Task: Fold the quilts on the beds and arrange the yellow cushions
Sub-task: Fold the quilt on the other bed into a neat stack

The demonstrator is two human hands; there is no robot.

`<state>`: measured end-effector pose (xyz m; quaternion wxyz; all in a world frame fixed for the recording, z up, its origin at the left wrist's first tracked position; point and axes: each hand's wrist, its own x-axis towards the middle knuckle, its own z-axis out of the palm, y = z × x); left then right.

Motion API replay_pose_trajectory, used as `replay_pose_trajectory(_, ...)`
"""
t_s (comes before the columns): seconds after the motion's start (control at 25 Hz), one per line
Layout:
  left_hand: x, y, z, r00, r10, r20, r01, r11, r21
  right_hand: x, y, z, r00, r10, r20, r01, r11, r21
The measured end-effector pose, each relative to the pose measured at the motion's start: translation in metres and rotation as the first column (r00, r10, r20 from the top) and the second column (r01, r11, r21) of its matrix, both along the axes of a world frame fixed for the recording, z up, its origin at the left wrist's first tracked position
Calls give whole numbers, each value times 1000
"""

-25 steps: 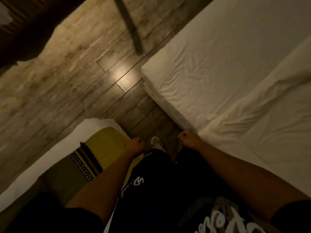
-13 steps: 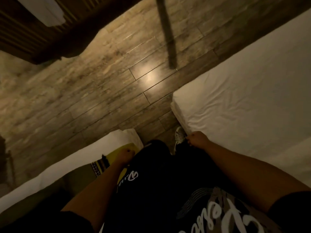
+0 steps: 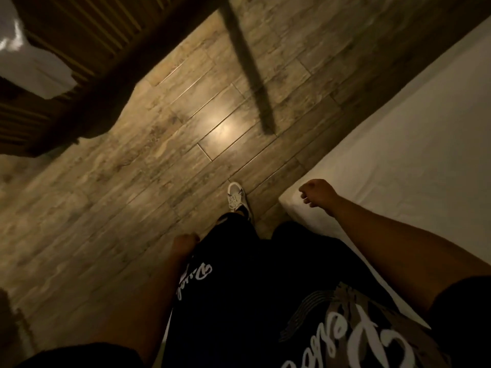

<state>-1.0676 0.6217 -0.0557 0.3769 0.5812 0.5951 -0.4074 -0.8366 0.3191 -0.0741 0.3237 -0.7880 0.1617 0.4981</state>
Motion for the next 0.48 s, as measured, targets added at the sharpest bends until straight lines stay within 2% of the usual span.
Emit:
replay_pose_trajectory(0.04, 23, 21, 4, 999, 0, 37, 2, 999, -49, 7, 6, 1, 998, -50, -28, 49, 998, -29)
replay_pose_trajectory(0.08, 52, 36, 13, 996, 83, 34, -80, 992, -94, 13, 12, 0, 994, -99, -44, 96, 994, -46)
replay_pose_trajectory(0.12, 87, 52, 16, 992, 94, 81, -87, 993, -85, 19, 16, 0, 987, -148, -64, 144, 988, -63)
replay_pose_trajectory(0.32, 263, 58, 23, 952, -31, 304, 74, 989, -129, 32, 9, -15, 939, -318, -130, 294, 940, -176)
replay_pose_trajectory(0.48, 374, 48, 15, 925, -185, 333, 244, 959, -146, 70, -6, -24, 949, -268, -165, 236, 953, -192)
